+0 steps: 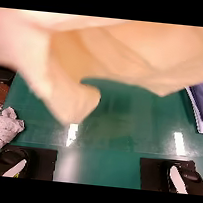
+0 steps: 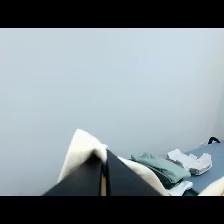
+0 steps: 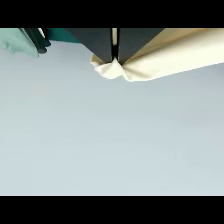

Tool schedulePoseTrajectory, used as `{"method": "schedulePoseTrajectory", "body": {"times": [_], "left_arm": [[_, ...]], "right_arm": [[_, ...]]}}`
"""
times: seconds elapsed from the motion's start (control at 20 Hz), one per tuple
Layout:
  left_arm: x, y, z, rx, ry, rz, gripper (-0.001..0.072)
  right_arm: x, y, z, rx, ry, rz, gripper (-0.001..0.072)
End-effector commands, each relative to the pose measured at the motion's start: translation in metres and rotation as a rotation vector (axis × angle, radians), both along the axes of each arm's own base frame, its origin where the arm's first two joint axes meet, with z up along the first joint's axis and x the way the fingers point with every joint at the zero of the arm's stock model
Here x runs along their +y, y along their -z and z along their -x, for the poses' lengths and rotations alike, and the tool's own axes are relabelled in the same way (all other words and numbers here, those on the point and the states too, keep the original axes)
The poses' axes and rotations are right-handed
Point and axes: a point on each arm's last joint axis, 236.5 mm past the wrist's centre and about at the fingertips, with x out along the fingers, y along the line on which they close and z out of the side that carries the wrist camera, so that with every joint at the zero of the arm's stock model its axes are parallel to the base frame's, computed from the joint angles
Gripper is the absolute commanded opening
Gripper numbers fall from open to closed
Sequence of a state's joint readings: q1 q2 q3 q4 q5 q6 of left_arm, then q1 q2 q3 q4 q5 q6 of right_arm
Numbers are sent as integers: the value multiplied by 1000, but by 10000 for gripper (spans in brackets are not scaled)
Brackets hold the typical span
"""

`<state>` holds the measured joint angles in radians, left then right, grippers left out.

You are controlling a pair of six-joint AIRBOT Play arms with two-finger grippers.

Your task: Fold the shirts.

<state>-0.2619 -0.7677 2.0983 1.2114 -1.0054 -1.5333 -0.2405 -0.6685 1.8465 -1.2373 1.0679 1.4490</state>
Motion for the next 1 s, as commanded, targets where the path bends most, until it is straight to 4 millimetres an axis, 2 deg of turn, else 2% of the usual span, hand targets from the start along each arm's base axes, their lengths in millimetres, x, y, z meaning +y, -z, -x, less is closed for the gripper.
{"method": "schedulePoseTrajectory", "body": {"times": [0.0,0.1,0.15,0.2,0.25,0.35,0.45,0.55,0.65,0.7,0.8,0.9,0.95], "left_arm": [[5,20,-7,70,-43,-53,25],[8,68,-54,241,-112,-141,25],[8,105,-81,366,-142,-201,25],[9,147,-105,504,-164,-267,25],[8,198,-128,668,-177,-347,25],[4,296,-158,972,-158,-498,25],[-3,378,-182,1176,-119,-617,26],[-12,443,-216,1263,-103,-660,26],[-21,490,-254,1281,-112,-646,26],[-26,508,-272,1279,-117,-637,26],[-32,532,-299,1267,-132,-612,26],[-35,541,-318,1260,-164,-545,41],[-36,538,-325,1237,-174,-521,276]], "right_arm": [[-6,25,-11,199,16,-14,12],[-11,71,-41,423,1,-63,12],[-15,102,-58,559,-3,-93,12],[-19,135,-72,690,-6,-118,12],[-23,174,-87,836,-10,-147,12],[-29,254,-107,1117,-24,-197,12],[-29,324,-128,1314,-43,-238,12],[-25,381,-157,1392,-72,-241,12],[-17,425,-189,1393,-89,-235,12],[-14,441,-203,1376,-86,-240,13],[-6,466,-230,1332,-84,-241,14],[-2,474,-252,1279,-80,-240,14],[0,472,-262,1249,-80,-236,15]]}}
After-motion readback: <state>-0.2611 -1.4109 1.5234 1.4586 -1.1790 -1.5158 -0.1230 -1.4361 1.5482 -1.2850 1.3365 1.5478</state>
